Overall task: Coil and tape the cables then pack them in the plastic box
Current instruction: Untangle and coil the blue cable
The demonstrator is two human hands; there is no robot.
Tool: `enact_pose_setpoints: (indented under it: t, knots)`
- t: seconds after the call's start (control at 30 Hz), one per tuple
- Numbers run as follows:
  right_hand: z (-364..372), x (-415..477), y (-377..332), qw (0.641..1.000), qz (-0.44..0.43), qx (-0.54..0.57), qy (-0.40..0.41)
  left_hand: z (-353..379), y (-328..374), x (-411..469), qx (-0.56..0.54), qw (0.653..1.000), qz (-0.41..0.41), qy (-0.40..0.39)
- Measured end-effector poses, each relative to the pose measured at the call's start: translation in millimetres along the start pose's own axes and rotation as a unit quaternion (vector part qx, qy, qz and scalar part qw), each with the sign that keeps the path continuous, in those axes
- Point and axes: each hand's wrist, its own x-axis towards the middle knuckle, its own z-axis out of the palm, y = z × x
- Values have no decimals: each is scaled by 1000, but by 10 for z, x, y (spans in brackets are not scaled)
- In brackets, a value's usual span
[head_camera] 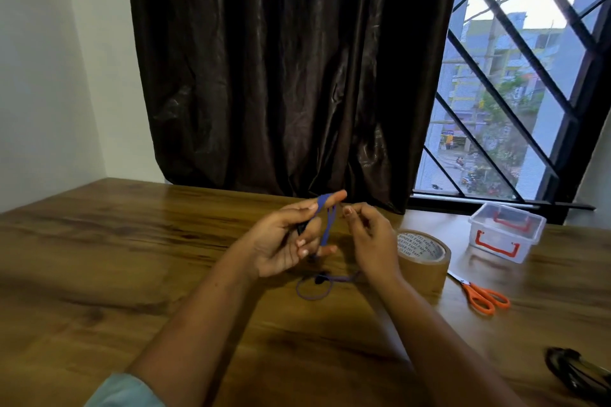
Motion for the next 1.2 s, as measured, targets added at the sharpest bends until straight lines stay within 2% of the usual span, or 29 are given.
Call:
enact_pose_setpoints:
  t: [0.13, 0.27, 0.37, 0.5, 0.57, 0.67, 0.7, 0.73, 0.8, 0.87, 1.0, 1.1, 1.2]
  knots:
    - [111, -82, -7, 996, 14, 5, -92, -17, -42, 73, -35, 993, 85, 68]
    - [236, -184, -19, 978, -25, -67, -194, -119, -42, 104, -26, 972, 161, 167]
    - [284, -241, -34, 953, -23, -129, -274, -225, -36, 113, 33, 952, 188, 240]
    - [229, -250, -119, 927, -58, -227, -293, -306, -37, 104, 155, 927, 183, 288]
    - [192, -257, -167, 908, -101, -280, -294, -318, -48, 87, 296, 889, 181, 298]
    - [150, -270, -255, 900, -168, -301, -267, -389, -91, 50, 561, 763, 142, 287]
    - [132, -265, -275, 900, -192, -304, -246, -411, -109, 36, 600, 742, 121, 272]
    - [112, -248, -285, 899, -217, -313, -218, -417, -126, 29, 602, 751, 96, 254]
    - [66, -205, -282, 898, -245, -330, -154, -359, -146, 41, 532, 816, 32, 221]
    - [18, -167, -260, 919, -228, -308, -94, -293, -146, 73, 435, 881, -9, 186]
    - [-23, -121, -206, 961, -162, -222, -15, -192, -69, 47, 261, 959, -41, 102]
    - [-20, -97, -203, 978, -137, -154, 10, -150, -4, -18, 131, 986, -88, 46]
    - [-8, -76, -181, 986, -120, -117, 23, -147, 30, -55, 60, 991, -116, 11]
